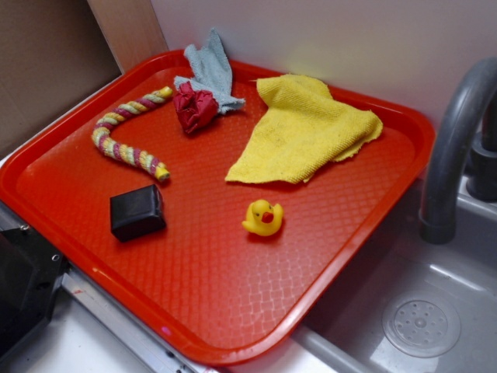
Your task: Grab the yellow duck.
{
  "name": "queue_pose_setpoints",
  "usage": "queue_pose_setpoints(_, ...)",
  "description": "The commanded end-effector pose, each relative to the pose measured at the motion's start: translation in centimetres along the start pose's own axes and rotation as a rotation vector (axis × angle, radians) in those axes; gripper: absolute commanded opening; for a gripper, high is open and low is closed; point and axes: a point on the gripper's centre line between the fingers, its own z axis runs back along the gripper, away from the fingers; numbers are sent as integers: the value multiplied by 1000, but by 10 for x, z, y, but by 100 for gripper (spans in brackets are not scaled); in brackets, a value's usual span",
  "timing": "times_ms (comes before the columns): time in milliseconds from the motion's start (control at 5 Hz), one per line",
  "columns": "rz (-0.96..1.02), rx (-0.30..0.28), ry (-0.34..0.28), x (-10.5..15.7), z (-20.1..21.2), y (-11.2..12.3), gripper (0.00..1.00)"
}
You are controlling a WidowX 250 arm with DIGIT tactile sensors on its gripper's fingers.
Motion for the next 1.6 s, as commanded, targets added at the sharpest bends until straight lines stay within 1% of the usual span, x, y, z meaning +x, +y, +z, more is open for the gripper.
queue_pose_setpoints(0,0,0,0,0,0,0,100)
queue_pose_setpoints(200,-194,-47,-45,17,-15,-6,100)
queue_pose_setpoints(400,-394,-33,-137,32,-29,-23,100)
queue_pose_setpoints(600,-561,-94,-218,44,-47,-37,100)
queue_pose_setpoints(800,-686,-171,-247,56,-67,-61,100)
queue_pose_setpoints(1000,-713,-164,-261,70,-89,-77,100)
queue_pose_setpoints(1200,-732,-135,-230,77,-113,-94,100)
queue_pose_setpoints(1400,-790,-133,-172,78,-140,-112,100)
